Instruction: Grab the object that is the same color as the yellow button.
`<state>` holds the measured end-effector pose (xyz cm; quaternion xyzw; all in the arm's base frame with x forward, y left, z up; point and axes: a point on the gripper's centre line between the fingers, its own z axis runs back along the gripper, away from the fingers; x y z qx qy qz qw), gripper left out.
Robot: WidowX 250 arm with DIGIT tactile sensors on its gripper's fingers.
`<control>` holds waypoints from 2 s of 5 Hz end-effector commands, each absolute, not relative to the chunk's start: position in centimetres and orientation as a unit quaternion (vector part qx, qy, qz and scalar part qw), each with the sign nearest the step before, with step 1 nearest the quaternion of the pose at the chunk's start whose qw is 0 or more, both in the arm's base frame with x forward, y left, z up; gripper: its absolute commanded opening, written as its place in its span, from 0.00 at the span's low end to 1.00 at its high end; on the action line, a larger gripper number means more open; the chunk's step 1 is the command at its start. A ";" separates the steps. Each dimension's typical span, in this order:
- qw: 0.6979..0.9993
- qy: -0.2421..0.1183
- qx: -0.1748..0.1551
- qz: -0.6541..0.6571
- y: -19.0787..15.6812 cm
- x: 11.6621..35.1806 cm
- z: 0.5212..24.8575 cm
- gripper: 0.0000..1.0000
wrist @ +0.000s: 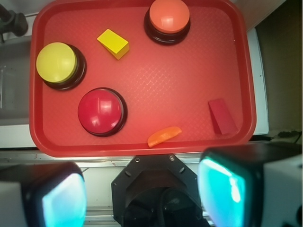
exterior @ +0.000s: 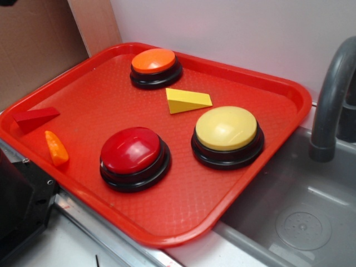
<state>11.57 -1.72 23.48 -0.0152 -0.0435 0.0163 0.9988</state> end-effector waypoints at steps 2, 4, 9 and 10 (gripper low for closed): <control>0.998 -0.054 0.004 0.042 0.0 16.3 21.8 1.00; 0.988 -0.120 0.043 -0.083 -2.5 24.7 16.5 1.00; 0.971 -0.065 0.047 -0.225 -3.9 29.2 4.9 1.00; 0.973 -0.044 0.049 -0.222 -3.6 29.6 3.3 1.00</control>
